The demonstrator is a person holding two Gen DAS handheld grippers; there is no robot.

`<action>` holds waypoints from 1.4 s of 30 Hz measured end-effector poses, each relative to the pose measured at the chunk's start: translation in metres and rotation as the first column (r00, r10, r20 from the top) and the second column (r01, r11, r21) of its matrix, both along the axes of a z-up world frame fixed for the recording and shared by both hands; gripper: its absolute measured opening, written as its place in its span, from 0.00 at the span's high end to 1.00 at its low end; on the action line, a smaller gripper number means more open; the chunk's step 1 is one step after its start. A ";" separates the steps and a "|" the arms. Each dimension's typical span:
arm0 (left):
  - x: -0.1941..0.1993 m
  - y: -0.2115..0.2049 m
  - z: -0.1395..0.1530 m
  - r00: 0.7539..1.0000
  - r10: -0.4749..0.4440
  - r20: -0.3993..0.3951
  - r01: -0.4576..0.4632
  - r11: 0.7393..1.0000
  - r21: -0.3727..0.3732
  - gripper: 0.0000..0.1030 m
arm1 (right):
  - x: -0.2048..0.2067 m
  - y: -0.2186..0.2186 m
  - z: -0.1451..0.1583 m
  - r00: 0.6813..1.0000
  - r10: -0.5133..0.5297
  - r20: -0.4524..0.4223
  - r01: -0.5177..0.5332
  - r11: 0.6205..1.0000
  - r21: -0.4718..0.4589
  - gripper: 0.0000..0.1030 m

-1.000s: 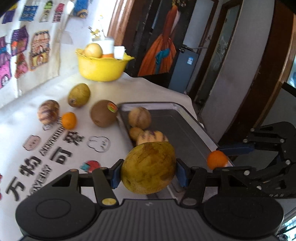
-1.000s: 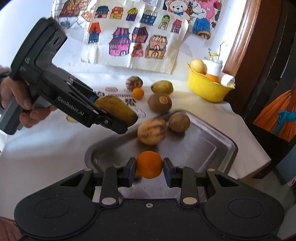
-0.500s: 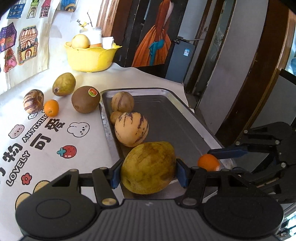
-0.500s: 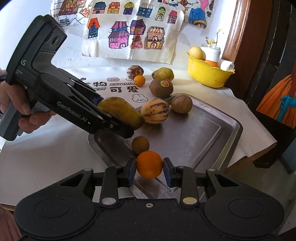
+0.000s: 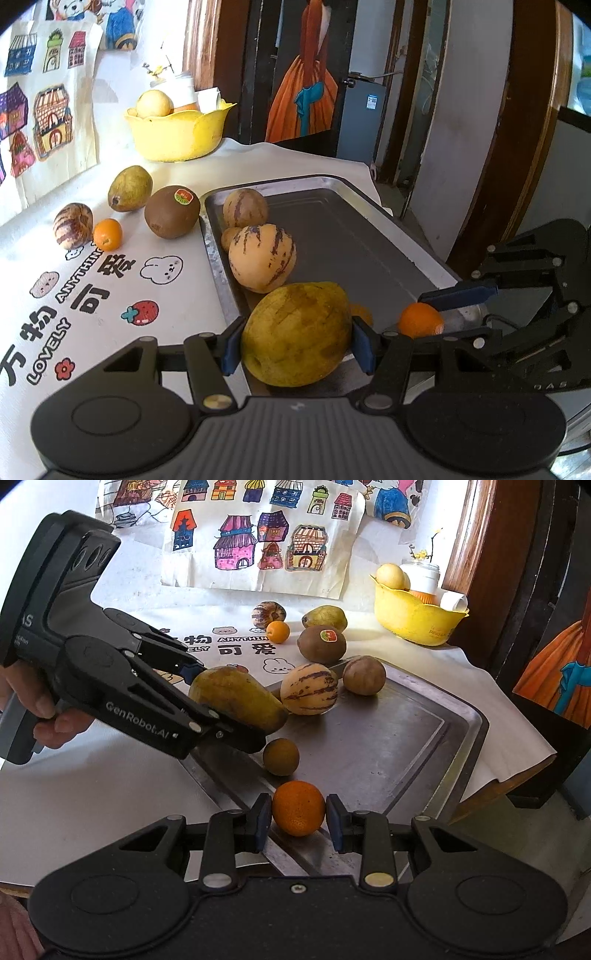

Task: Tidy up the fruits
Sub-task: 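Carry the melon in left tool over the tray while right tool carries the orange, then open left tool to drop the melon in tray while right tool releases the orange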

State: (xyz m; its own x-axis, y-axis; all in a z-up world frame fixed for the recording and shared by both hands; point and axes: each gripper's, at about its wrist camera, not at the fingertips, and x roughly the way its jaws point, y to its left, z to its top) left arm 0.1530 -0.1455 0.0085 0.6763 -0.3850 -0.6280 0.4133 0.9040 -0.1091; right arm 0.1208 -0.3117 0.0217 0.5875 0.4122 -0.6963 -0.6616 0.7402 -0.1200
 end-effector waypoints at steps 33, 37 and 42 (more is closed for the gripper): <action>-0.010 0.014 0.005 0.998 0.038 0.057 -0.036 0.999 -0.024 0.18 | -0.008 -0.012 0.008 0.998 -0.064 0.006 0.063 0.997 0.045 0.30; -0.017 0.027 0.013 0.994 0.075 0.075 -0.070 0.995 -0.068 0.07 | -0.011 -0.013 0.013 0.998 -0.070 0.005 0.069 0.996 0.054 0.23; -0.023 0.045 0.016 0.992 0.117 0.055 -0.111 0.989 -0.102 0.01 | -0.019 -0.011 0.018 0.997 -0.075 -0.002 0.075 0.996 0.056 0.08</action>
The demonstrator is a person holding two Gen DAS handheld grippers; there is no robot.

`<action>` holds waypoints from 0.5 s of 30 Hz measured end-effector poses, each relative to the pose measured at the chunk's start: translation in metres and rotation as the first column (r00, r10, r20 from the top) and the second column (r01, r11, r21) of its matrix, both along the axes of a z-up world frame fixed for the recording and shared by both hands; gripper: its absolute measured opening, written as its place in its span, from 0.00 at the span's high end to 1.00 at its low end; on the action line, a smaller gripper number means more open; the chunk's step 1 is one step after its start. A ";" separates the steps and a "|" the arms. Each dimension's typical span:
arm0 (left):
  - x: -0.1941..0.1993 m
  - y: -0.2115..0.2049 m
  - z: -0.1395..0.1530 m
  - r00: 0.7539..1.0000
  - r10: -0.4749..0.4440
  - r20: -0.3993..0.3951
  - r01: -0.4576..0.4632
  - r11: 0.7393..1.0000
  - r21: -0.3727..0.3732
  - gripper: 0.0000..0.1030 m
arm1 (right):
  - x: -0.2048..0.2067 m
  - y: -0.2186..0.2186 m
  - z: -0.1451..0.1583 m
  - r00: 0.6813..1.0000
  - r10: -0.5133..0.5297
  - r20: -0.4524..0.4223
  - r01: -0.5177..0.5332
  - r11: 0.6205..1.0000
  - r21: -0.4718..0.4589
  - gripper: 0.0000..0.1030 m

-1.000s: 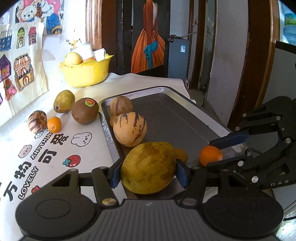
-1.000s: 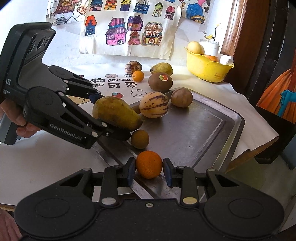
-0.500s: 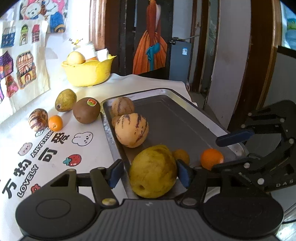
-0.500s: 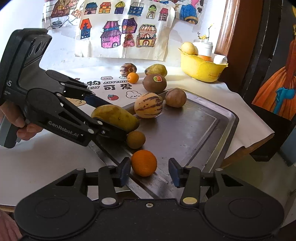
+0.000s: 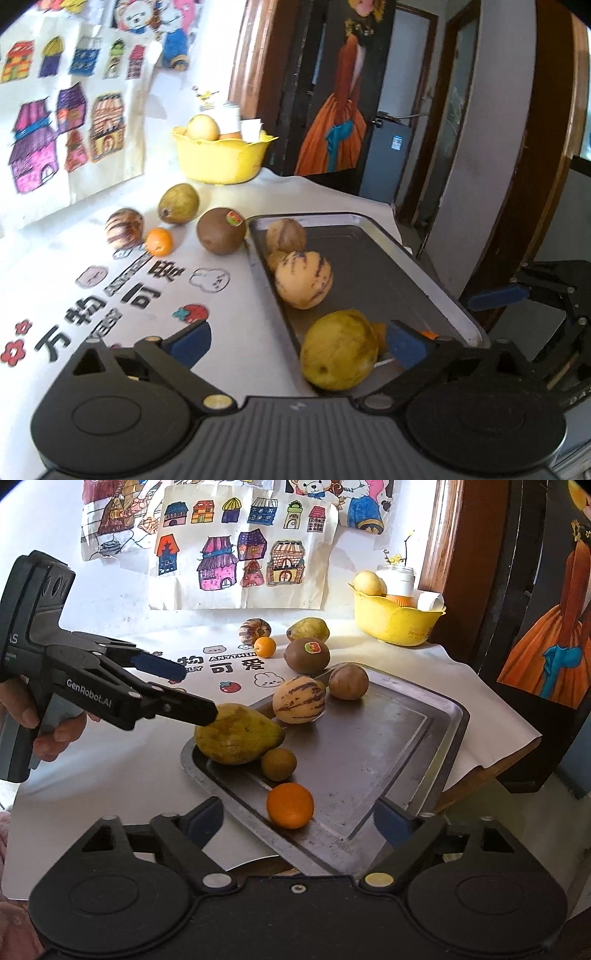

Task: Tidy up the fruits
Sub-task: 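Open left tool to drop the melon in tray while right tool releases the orange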

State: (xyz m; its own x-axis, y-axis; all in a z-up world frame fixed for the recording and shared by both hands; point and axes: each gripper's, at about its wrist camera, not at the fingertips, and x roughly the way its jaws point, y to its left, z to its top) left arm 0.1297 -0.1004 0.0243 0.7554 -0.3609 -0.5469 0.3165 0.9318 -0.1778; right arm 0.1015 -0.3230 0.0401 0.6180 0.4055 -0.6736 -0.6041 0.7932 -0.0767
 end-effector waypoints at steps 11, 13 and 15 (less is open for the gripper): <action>-0.013 0.028 -0.004 0.994 0.057 -0.095 -0.057 0.998 -0.003 0.00 | -0.024 0.008 0.007 0.999 -0.024 -0.029 0.023 0.999 -0.033 0.01; -0.016 0.033 -0.005 0.993 0.062 -0.105 -0.062 0.998 0.005 0.00 | -0.028 0.014 0.007 0.999 -0.013 -0.042 0.011 0.999 -0.046 0.01; -0.018 0.040 -0.005 0.991 0.066 -0.116 -0.066 0.998 0.010 0.00 | -0.031 0.021 0.007 0.999 -0.002 -0.054 -0.002 0.998 -0.059 0.01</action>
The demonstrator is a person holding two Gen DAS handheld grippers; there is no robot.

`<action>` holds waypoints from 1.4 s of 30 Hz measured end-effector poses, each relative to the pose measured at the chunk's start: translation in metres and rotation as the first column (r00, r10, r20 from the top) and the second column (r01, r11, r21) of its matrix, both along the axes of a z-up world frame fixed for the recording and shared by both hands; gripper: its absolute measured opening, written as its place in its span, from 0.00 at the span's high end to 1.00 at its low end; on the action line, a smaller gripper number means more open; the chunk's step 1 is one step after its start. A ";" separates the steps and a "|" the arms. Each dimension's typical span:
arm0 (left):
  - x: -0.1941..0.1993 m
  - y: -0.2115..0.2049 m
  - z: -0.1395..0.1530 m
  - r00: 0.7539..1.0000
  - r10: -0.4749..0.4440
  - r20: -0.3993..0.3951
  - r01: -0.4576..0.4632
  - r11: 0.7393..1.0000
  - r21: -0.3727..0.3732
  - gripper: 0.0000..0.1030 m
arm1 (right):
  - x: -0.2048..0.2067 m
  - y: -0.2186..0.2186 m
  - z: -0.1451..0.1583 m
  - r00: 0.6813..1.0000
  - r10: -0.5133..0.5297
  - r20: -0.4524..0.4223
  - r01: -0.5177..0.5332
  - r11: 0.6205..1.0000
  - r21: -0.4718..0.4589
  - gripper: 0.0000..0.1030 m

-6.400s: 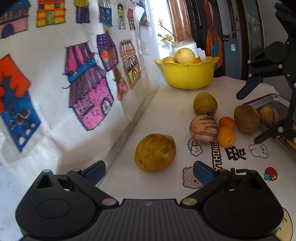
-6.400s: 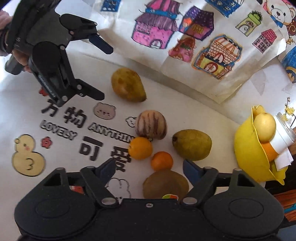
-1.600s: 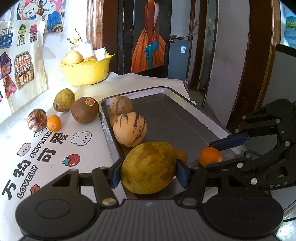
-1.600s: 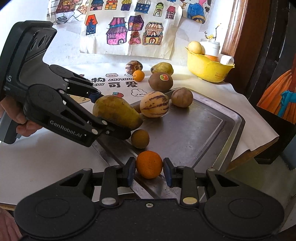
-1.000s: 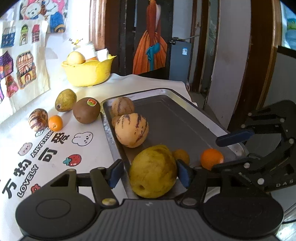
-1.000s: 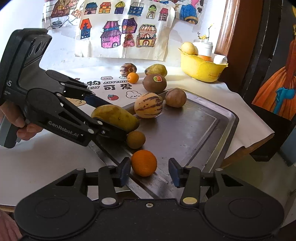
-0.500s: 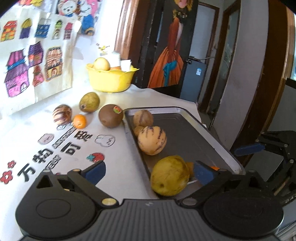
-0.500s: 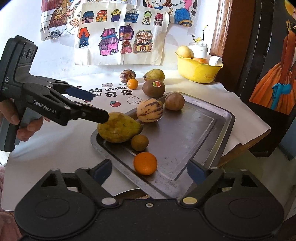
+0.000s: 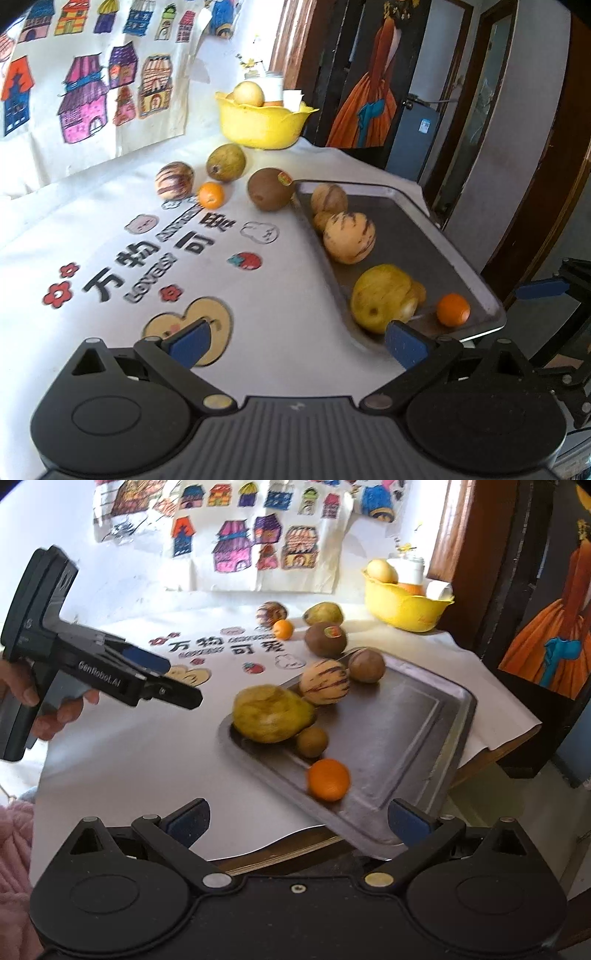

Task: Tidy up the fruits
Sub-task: 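Open left tool to drop the melon in tray while right tool releases the orange, then move left tool to the purple-striped pepino while right tool moves to the kiwi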

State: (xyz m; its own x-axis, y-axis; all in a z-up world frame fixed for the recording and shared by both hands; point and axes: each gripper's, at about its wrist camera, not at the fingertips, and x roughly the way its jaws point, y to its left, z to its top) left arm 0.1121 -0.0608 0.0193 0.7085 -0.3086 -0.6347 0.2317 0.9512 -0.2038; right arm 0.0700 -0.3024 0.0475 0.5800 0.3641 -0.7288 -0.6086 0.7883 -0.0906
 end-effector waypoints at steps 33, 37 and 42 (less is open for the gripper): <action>0.026 0.111 0.043 0.993 0.119 0.005 -0.119 0.991 0.057 0.00 | 0.049 0.114 0.080 0.994 0.034 0.102 -0.019 0.990 -0.142 0.01; 0.035 0.115 0.053 0.991 0.122 0.052 -0.126 0.988 0.089 0.00 | 0.069 0.117 0.088 0.990 0.028 0.142 -0.008 0.990 -0.144 0.01; 0.049 0.119 0.058 0.990 0.126 0.066 -0.132 0.986 0.100 0.00 | 0.096 0.122 0.083 0.980 0.039 0.194 -0.005 0.984 -0.176 0.01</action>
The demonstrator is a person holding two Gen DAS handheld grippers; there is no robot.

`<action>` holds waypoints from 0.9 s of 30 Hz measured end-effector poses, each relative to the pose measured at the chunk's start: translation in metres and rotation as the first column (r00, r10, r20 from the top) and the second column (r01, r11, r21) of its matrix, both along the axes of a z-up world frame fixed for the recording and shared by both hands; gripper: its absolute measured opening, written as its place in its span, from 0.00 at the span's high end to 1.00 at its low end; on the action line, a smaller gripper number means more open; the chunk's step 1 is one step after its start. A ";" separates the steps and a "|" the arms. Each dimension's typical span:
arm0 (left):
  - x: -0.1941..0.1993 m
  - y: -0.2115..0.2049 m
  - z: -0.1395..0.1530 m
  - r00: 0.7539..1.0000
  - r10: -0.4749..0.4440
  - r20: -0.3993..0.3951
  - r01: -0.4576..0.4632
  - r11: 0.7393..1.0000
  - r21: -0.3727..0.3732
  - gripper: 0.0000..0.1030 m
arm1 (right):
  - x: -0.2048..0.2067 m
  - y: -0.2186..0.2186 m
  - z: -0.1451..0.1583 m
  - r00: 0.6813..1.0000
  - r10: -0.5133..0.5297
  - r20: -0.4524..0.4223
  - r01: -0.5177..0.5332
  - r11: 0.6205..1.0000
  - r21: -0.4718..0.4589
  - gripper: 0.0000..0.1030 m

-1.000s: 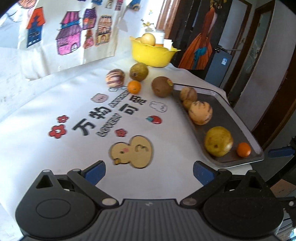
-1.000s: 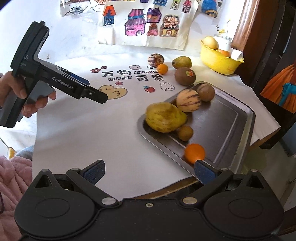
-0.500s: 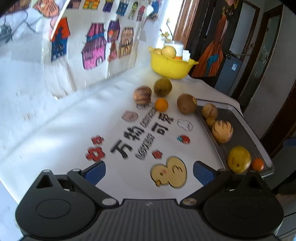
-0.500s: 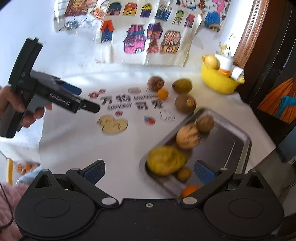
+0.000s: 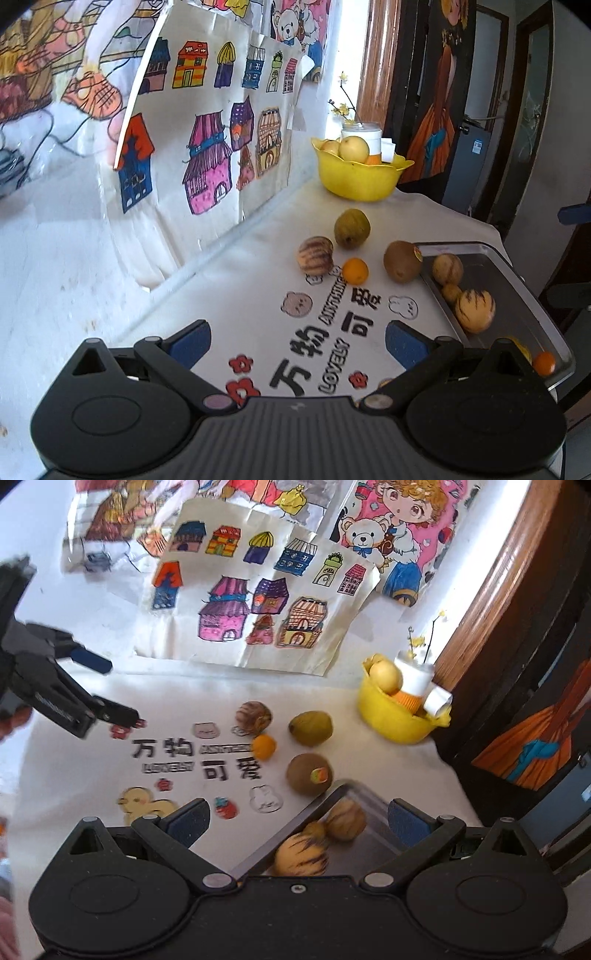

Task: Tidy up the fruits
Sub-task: 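Move left tool to the purple-striped pepino while right tool moves to the kiwi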

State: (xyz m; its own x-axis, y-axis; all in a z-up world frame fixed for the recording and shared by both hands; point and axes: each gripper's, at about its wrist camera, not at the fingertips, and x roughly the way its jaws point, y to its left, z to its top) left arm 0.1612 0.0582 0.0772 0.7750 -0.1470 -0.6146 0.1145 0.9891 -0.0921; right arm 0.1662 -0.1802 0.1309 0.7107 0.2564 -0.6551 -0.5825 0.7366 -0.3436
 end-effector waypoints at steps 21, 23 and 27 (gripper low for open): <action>0.097 -0.008 -0.038 0.998 0.026 -0.052 -0.033 0.992 -0.120 0.00 | 0.076 0.003 -0.078 0.992 0.122 -0.014 -0.123 0.991 -0.055 0.01; 0.108 -0.011 -0.043 0.997 0.034 -0.065 -0.043 0.990 -0.135 0.00 | 0.087 0.004 -0.085 0.990 0.138 -0.024 -0.139 0.989 -0.050 0.01; 0.131 -0.016 -0.053 0.995 0.048 -0.092 -0.062 0.985 -0.162 0.00 | 0.109 0.004 -0.097 0.986 0.159 -0.054 -0.161 0.986 -0.033 0.02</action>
State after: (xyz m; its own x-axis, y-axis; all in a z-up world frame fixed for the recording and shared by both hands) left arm 0.2927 0.0426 0.0245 0.7291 -0.2103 -0.6512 0.0447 0.9642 -0.2614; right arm 0.2755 -0.1759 0.0341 0.6277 0.3388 -0.7009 -0.7094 0.6196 -0.3358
